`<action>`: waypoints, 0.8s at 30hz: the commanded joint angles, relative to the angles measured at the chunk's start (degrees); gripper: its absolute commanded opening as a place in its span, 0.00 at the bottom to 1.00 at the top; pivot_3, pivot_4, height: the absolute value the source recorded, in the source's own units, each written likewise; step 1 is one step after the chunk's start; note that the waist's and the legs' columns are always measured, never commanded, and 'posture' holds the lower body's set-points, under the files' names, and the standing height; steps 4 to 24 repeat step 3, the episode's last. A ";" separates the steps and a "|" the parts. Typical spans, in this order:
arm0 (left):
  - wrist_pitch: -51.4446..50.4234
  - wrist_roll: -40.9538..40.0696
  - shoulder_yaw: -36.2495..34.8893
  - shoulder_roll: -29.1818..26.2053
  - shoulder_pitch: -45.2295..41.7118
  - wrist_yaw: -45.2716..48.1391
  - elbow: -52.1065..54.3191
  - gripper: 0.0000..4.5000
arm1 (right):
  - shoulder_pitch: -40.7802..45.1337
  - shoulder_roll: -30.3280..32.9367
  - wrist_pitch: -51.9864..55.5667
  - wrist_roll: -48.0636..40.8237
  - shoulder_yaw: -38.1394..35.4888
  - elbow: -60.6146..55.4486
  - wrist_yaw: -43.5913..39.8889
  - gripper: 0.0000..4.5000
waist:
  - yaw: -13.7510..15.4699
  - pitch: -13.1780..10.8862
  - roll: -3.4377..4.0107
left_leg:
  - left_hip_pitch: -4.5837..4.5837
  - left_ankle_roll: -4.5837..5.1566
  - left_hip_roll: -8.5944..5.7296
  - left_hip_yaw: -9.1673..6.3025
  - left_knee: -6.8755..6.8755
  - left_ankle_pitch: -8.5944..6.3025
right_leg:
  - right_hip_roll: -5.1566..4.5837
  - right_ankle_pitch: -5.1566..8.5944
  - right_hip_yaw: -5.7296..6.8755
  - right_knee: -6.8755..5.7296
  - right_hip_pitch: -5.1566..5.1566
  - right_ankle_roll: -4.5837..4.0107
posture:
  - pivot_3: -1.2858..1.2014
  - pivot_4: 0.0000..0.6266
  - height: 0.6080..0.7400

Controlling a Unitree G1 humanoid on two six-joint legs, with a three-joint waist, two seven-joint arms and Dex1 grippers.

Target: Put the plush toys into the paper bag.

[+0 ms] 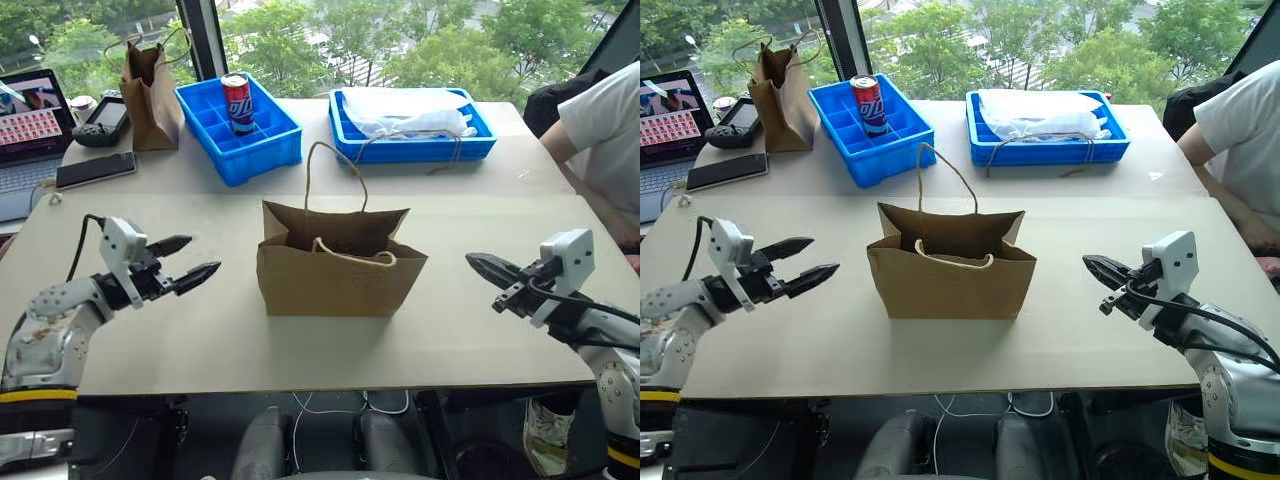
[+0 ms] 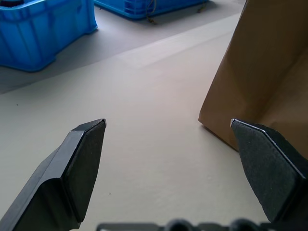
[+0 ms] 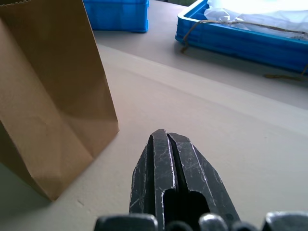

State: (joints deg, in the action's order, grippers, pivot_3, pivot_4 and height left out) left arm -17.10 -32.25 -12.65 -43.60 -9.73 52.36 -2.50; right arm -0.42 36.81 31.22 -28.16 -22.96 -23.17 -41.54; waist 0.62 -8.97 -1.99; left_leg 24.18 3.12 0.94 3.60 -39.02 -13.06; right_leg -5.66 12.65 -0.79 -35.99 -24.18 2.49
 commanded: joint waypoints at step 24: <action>-0.89 -0.82 -1.57 1.33 0.52 -0.04 2.71 0.99 | -1.84 1.38 -3.72 1.15 0.18 -1.32 -0.92 0.00 | 0.00 0.02 0.04 | -0.04 -0.02 0.01 0.04 0.01 0.01 | 0.01 0.01 -0.02 -0.01 0.01 -0.03 | 0.52 0.24 1.00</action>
